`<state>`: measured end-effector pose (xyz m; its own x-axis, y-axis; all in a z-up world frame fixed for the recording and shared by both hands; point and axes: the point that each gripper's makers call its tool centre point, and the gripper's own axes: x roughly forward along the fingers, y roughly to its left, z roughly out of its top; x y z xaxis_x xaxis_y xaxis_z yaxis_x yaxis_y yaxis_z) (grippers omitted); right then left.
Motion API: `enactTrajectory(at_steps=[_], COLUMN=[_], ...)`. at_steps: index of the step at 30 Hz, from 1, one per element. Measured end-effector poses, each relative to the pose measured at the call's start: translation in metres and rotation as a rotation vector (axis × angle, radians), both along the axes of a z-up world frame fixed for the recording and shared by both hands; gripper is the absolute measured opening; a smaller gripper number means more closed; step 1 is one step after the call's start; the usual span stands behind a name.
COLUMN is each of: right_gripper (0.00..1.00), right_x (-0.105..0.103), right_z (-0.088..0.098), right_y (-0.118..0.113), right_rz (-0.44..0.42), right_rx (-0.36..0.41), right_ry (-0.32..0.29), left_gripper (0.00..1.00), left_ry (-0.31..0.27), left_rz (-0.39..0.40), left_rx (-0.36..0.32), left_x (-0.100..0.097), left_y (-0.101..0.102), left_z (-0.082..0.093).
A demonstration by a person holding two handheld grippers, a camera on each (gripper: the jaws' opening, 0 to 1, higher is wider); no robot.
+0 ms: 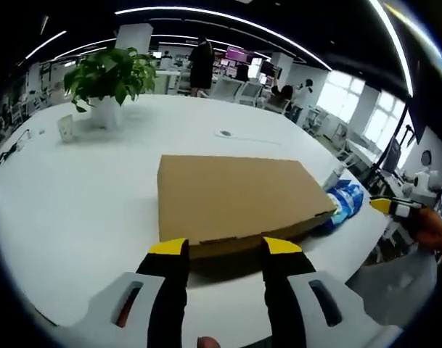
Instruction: Operate the shoe box by opening the lid, removing the specified soft item, and placing it in the target area until the item is outside and the box remains undamaged.
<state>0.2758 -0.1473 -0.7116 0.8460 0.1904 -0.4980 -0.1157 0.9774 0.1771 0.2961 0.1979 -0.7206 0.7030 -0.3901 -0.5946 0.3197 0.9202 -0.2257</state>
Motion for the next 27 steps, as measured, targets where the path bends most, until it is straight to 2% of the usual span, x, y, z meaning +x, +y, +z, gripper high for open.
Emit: enactTrajectory(at_steps=[3,5,8,11,14,17,27], right_gripper=[0.65,0.66,0.66,0.66,0.66,0.65,0.65], right_x=[-0.003,-0.004,-0.006,-0.006,-0.005,-0.008,-0.007], right_z=[0.003,0.003,0.001,0.002,0.004,0.0,0.002], right_y=[-0.006,-0.004,0.003,0.005,0.005,0.004,0.001], right_rz=[-0.033,-0.033,-0.006,0.015,0.015,0.01,-0.006], right_rx=[0.015,0.005,-0.02,-0.028,-0.015,-0.013,-0.007], right_ry=[-0.011,-0.019,-0.012,-0.012,-0.025,-0.007,-0.021], left_gripper=[0.43,0.44,0.46,0.46,0.47,0.47,0.48], left_ry=[-0.007,-0.006,0.011,-0.01,0.002,0.009,0.015], left_rz=[-0.029,-0.043,-0.037,-0.041,-0.049,-0.049,-0.058], left_rx=[0.026,0.053,0.041,0.047,0.044,0.048,0.028], left_x=[-0.005,-0.01,-0.014,-0.012,-0.014,-0.016,-0.017], left_y=[-0.002,-0.001,-0.001,-0.004,-0.005,-0.005,-0.01], left_z=[-0.003,-0.008,-0.012,-0.009,-0.013,-0.015,-0.015])
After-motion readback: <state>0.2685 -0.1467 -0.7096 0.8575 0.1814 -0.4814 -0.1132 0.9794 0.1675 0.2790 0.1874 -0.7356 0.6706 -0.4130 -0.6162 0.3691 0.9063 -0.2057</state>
